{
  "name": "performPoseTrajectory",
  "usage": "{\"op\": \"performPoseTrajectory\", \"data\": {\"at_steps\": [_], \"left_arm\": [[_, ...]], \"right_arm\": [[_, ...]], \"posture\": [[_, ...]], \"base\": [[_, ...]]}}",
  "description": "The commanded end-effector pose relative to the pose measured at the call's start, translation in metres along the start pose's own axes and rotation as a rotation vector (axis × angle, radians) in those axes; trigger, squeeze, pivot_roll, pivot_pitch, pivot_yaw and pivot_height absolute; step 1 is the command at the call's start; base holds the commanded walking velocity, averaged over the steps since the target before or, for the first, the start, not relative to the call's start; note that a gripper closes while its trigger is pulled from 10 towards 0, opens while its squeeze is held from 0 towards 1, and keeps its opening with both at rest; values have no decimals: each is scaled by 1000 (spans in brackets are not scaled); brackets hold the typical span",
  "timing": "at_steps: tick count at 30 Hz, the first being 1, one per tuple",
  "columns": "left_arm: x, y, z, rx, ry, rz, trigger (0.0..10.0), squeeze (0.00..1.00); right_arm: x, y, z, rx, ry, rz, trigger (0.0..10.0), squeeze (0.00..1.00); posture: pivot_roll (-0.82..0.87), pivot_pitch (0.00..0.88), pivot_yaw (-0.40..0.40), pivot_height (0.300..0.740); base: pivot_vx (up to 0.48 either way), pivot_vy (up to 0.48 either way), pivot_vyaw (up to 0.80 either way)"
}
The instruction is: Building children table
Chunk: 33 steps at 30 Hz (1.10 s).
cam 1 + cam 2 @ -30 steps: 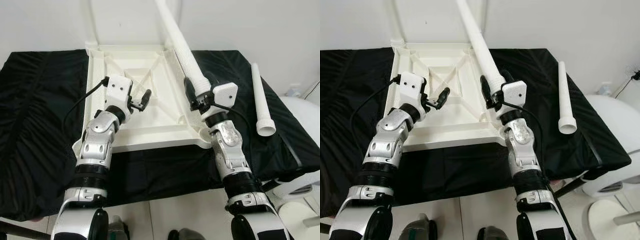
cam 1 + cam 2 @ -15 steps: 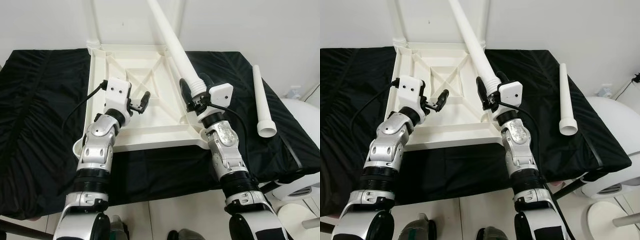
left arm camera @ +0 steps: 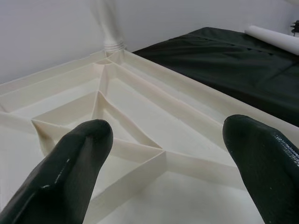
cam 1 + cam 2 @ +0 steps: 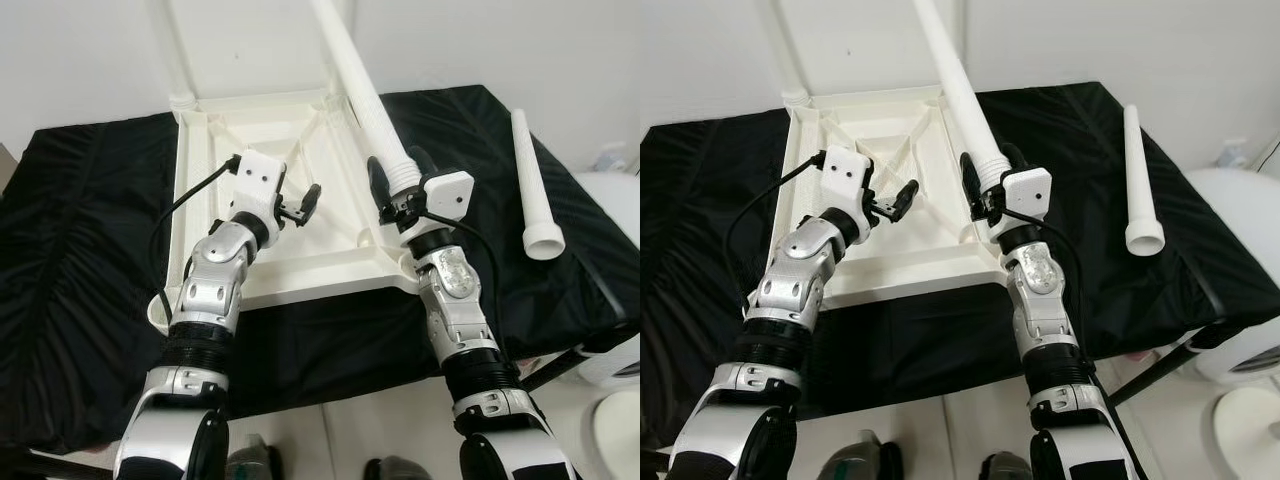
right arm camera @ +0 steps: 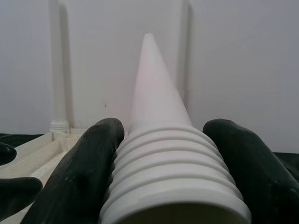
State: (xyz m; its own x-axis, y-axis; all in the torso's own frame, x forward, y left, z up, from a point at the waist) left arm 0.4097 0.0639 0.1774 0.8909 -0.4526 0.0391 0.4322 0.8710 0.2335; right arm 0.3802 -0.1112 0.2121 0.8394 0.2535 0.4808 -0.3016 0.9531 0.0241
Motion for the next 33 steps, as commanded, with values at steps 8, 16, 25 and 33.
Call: {"op": "performPoseTrajectory", "data": {"at_steps": [8,16,25,33], "left_arm": [[6,16,6,20,-5,118,10000,0],[5,23,8,-25,5,158,10000,0],[5,3,5,-251,48,62,10000,0],[8,-20,21,-319,28,-102,10000,0]], "right_arm": [[2,-7,16,-27,-61,-21,10000,0],[8,-1,15,1,-49,8,10000,0],[15,8,15,2,-36,77,10000,0],[14,12,14,4,-31,98,10000,0]], "posture": [[-77,14,98,740],[-9,8,-6,740],[21,17,-45,740],[35,30,-48,740]], "base": [[0,0,0],[0,0,0],[0,0,0],[0,0,0]]}}
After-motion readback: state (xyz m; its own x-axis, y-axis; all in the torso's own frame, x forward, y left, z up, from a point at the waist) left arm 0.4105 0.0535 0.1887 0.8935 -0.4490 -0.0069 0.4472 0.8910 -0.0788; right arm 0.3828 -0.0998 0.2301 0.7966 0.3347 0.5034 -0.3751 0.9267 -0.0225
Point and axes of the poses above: a point about 5 cm out from each wrist's last joint towards the gripper, its own x axis pointing out of the wrist towards the gripper, its own z axis along the axis of the wrist's last joint, y = z × x, the point moved 6 cm from there along x, pointing out of the wrist towards the gripper, and after that the axes turned 7 degrees about x, right-handed, at the moved point
